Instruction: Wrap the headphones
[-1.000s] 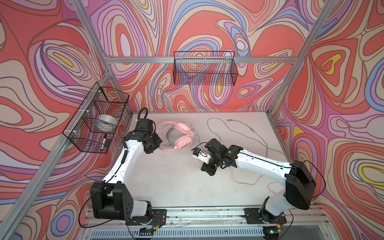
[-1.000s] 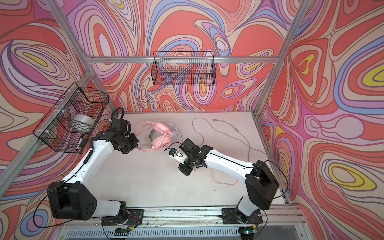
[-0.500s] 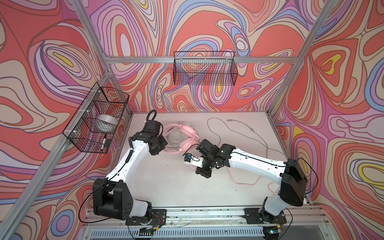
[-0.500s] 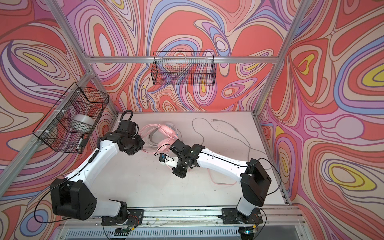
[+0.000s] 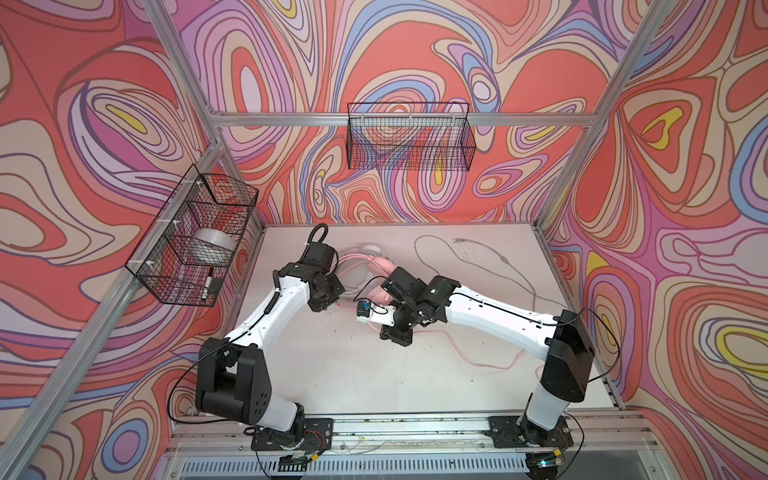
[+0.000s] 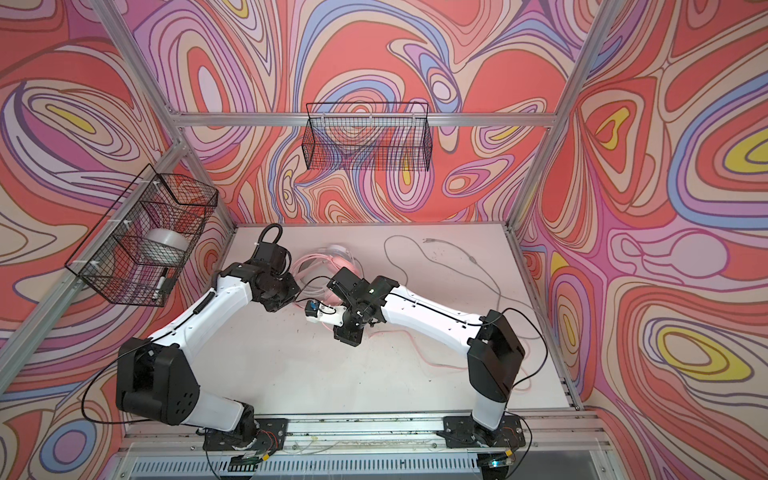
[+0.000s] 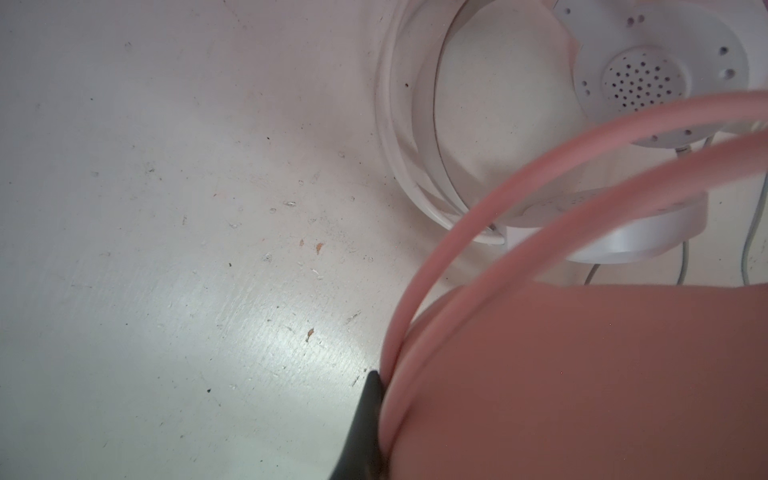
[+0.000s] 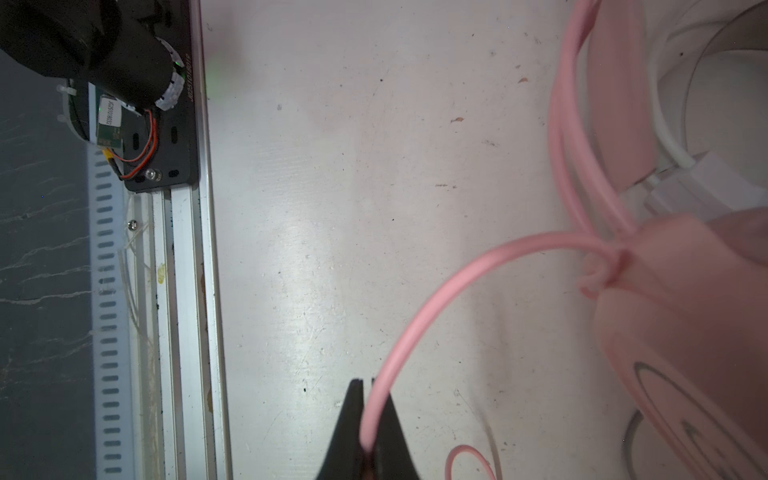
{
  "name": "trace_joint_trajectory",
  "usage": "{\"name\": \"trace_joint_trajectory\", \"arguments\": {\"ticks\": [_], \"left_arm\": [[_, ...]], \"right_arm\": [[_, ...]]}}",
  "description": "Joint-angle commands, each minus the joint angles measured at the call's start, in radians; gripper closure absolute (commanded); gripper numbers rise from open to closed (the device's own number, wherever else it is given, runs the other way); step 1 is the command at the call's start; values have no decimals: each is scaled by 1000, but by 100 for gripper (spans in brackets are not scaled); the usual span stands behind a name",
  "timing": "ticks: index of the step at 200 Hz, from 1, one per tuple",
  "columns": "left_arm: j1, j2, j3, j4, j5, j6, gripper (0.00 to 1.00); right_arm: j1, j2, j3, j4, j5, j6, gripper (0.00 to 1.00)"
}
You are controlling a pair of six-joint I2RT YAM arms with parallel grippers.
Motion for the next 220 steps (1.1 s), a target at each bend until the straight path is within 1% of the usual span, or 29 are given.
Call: {"name": "trace_joint_trajectory", "arguments": {"ticks": [1,31,95,118,141,181,220], "left_arm": [[-7,13,8,50,34,-21,100],[-14,29,0,32,28,18,100],[-38,46,-1,-6,-14,80,100],[-48,64,9,-18,-22,103,100],[-54,79,16,-29,-41,121,100],[-55,90,15,-32,-53,133,100],[-69,98,19,-19,-17,188,100]], "right_arm": [[3,25,56,-37,10,-27,100],[-2,27,117,-54,24,-51,100],[-25,52,254,-164,53,-106,100],[-28,87,333,-252,79,-123,100],[-27,140,433,-364,118,-110,100],[-35,137,449,-374,189,-100,100],[-48,98,390,-278,251,-146,100]]}}
